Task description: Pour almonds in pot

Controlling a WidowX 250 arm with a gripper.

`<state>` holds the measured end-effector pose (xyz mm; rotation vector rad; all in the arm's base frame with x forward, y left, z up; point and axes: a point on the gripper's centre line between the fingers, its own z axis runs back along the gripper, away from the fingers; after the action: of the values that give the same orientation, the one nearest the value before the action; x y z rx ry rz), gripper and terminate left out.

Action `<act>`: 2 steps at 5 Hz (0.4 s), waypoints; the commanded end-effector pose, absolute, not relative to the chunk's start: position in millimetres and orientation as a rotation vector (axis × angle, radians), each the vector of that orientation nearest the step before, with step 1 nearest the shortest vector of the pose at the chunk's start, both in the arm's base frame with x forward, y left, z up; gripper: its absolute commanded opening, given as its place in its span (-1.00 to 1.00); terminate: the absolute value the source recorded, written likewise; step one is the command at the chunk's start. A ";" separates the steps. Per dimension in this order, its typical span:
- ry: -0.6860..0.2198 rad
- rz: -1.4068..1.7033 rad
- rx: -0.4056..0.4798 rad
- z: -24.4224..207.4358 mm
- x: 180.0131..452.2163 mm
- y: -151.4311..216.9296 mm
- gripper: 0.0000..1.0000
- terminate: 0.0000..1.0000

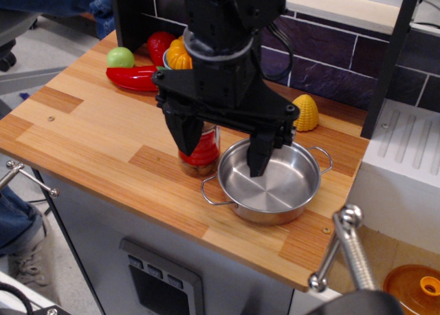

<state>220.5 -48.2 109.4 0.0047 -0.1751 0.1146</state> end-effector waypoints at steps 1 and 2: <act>-0.175 0.115 0.005 109.4 220.5 -48.2 1.00 -1.00; -0.157 0.267 -0.139 125.6 234.3 -32.1 1.00 -1.00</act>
<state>228.3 -27.7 121.9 -0.1660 -0.1031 0.3121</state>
